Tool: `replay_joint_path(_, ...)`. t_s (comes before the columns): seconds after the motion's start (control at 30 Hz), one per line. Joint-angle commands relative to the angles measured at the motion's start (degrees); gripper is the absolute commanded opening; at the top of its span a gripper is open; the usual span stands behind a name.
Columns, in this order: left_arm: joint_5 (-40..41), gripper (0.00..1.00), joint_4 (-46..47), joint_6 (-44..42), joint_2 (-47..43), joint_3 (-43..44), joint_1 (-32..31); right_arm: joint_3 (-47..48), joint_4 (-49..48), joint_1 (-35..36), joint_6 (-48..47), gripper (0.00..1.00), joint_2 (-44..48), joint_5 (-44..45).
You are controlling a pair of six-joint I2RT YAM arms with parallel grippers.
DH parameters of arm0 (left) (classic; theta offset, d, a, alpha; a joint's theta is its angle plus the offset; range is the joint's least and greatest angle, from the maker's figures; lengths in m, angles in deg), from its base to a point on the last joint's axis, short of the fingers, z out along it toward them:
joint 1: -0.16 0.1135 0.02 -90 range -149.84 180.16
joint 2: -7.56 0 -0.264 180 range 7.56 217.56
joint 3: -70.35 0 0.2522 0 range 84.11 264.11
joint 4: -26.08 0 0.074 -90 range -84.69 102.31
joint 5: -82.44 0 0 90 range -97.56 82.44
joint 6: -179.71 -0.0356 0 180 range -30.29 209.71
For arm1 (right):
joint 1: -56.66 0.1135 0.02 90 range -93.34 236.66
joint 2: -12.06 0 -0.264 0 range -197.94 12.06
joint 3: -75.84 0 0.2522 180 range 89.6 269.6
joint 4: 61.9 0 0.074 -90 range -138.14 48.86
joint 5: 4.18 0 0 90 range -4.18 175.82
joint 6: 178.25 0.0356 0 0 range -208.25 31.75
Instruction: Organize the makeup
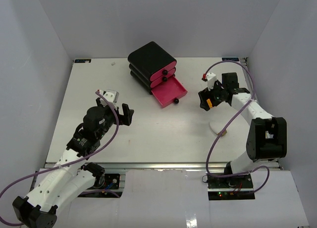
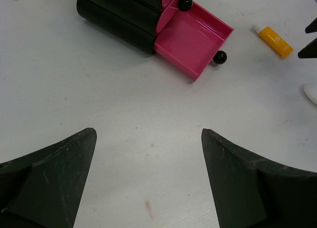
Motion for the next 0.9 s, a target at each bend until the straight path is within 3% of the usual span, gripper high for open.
replay_joint_path(0.0,-1.7,0.98,1.1,0.3,-1.6,-0.5,0.3,-0.3,3.6,0.0,-6.8,0.91,-1.8,6.8)
replay_joint_path(0.53,-1.4,0.98,1.3,0.1,-0.9,-0.7,0.3,14.9,3.2,0.2,-2.7,0.99,-20.0,13.9)
replay_joint_path(0.87,-1.0,0.98,1.4,-0.2,-0.5,-0.8,0.3,17.3,4.5,-1.4,-2.9,0.77,-24.1,11.1)
